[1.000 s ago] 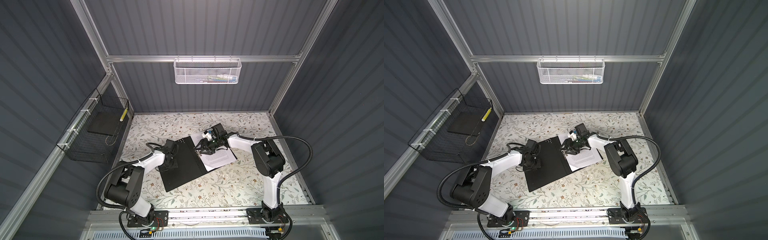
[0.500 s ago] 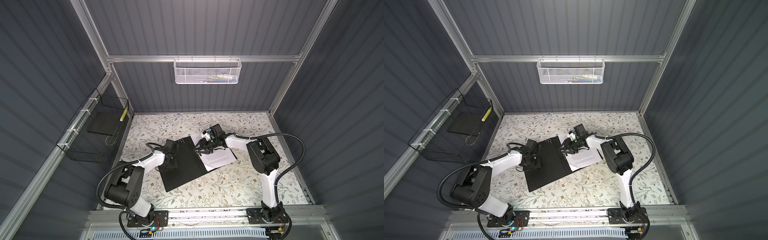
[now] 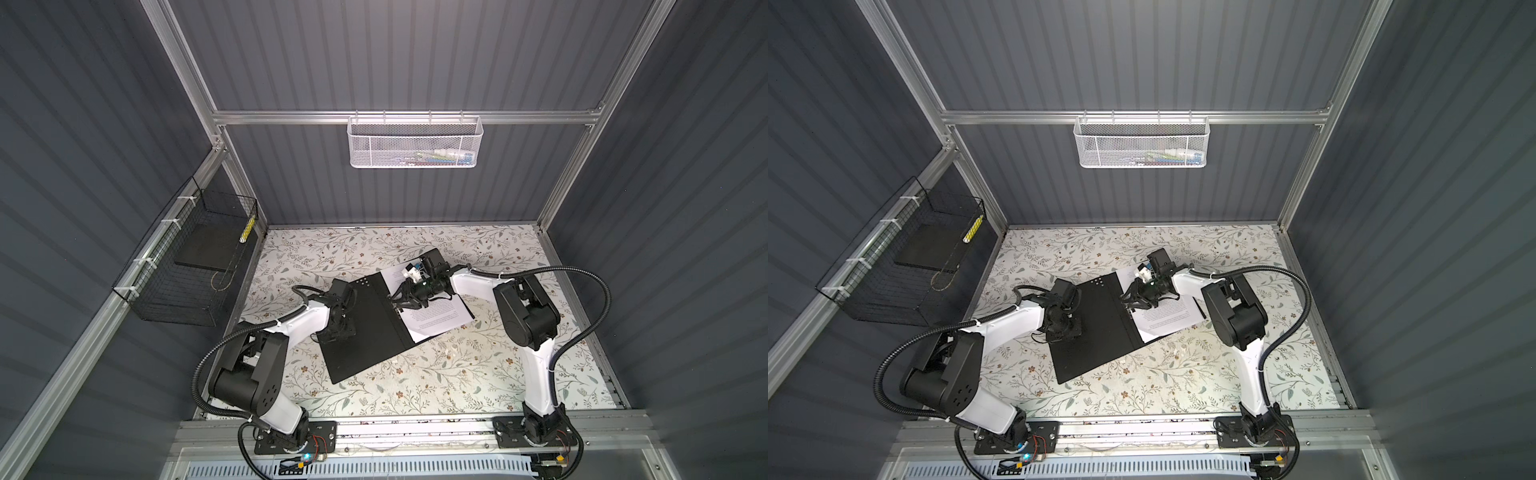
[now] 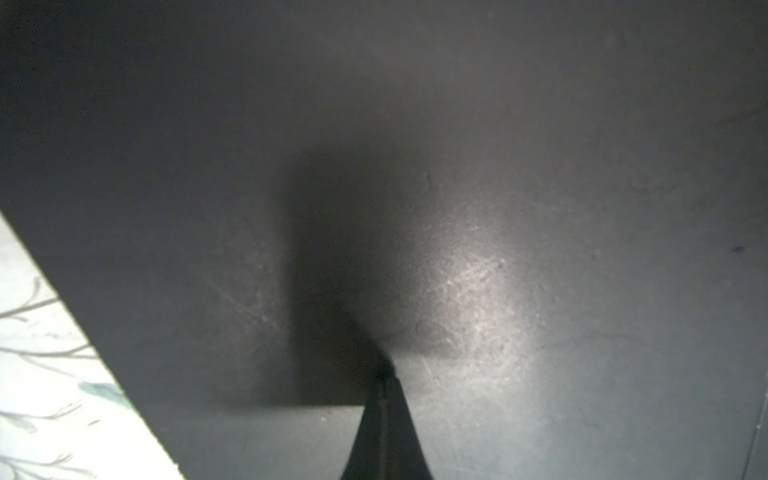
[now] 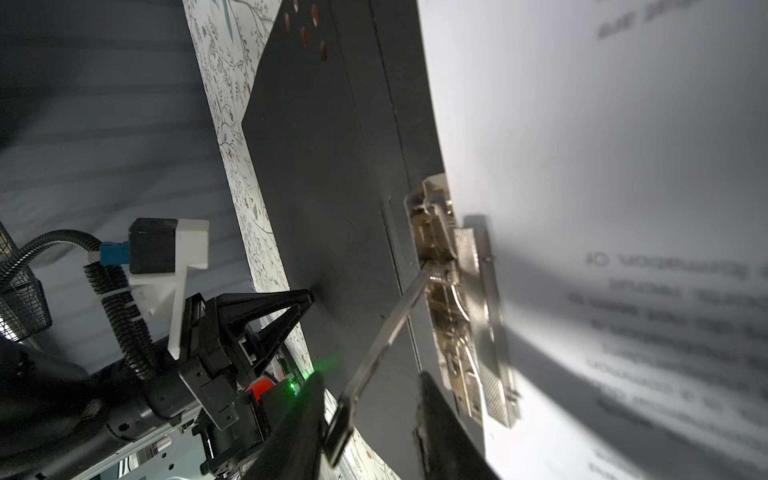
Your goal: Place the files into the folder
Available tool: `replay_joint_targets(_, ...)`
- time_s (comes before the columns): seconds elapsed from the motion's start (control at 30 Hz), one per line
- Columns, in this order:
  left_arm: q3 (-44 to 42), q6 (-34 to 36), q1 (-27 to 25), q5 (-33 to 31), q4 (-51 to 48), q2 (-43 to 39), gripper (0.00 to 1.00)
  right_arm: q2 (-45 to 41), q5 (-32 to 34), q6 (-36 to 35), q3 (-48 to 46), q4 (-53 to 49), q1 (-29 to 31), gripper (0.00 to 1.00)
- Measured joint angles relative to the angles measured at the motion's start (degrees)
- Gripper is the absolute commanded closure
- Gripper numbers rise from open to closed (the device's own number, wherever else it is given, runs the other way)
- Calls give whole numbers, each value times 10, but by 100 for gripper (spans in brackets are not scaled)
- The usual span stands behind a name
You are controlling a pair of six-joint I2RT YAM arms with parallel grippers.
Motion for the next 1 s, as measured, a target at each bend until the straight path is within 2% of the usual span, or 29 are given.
replay_joint_targets(0.2,0,0,0,0,0,0,100,0,0,-6,7,-6,0,72)
replay_joint_targets(0.33,0,0,0,0,0,0,100,0,0,-8,9,-11,0,89)
replay_joint_targets(0.47,0,0,0,0,1,0,100,5,4,-7,11,-26,-3,98)
replay_joint_targets(1.0,-2,0,0,0,4,-2,100,8,2,-26,10,-33,-6,100)
